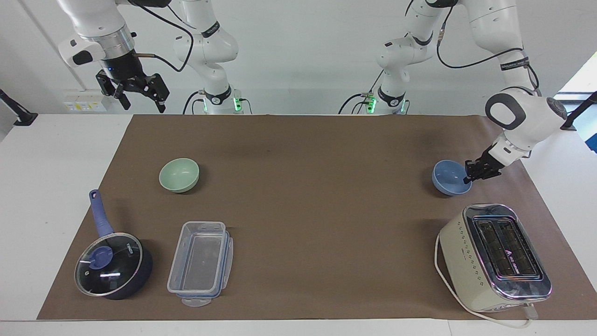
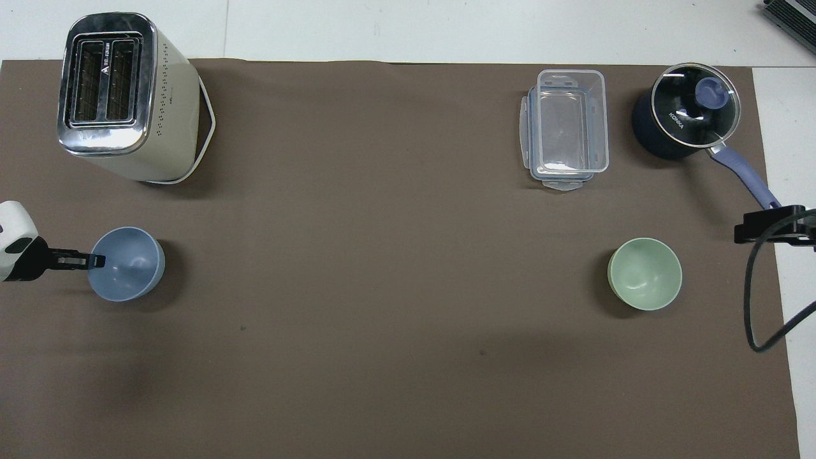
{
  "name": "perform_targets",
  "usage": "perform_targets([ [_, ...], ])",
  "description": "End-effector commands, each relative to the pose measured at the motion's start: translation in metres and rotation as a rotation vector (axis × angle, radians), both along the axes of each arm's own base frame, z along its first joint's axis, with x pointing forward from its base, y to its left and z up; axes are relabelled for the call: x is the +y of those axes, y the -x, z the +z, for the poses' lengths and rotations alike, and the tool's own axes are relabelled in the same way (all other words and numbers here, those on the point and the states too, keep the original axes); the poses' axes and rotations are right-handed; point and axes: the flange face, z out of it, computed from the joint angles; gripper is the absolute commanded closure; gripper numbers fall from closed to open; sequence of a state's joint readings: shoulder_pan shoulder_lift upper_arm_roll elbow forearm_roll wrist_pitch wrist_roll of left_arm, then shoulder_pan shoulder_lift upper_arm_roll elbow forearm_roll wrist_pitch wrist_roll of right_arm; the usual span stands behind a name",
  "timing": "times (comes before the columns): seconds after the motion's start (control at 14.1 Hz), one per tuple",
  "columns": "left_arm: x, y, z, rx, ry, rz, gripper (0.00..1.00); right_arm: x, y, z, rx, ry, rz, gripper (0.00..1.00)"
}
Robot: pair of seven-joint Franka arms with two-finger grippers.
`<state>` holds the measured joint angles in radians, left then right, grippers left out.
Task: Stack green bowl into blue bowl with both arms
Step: 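Slide the blue bowl with the left gripper toward the table center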
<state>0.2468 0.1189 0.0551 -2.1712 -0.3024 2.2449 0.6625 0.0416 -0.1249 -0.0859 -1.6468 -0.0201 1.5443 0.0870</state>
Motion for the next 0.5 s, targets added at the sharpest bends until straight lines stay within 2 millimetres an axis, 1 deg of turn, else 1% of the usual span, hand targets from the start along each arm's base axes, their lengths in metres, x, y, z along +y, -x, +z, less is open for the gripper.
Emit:
perform_targets([
  [0.0, -0.012, 0.01, 0.027, -0.048, 0.007, -0.027, 1.0, -0.003, 0.003, 0.001, 0.002, -0.001, 0.015, 0.0],
  [0.07, -0.022, 0.012, 0.033, -0.058, 0.005, -0.043, 1.0, -0.003, 0.003, 0.001, 0.002, -0.001, 0.016, 0.0],
  [0.21, -0.041, 0.017, 0.035, -0.066, 0.001, -0.062, 1.0, -0.003, 0.003, 0.001, 0.002, -0.001, 0.015, 0.0],
  [0.35, -0.063, 0.018, 0.03, -0.069, -0.003, -0.08, 1.0, -0.003, 0.003, 0.001, 0.002, -0.001, 0.015, 0.0],
  [0.43, -0.08, 0.019, 0.027, -0.072, -0.008, -0.064, 1.0, -0.003, 0.003, 0.001, 0.002, -0.001, 0.015, 0.0],
])
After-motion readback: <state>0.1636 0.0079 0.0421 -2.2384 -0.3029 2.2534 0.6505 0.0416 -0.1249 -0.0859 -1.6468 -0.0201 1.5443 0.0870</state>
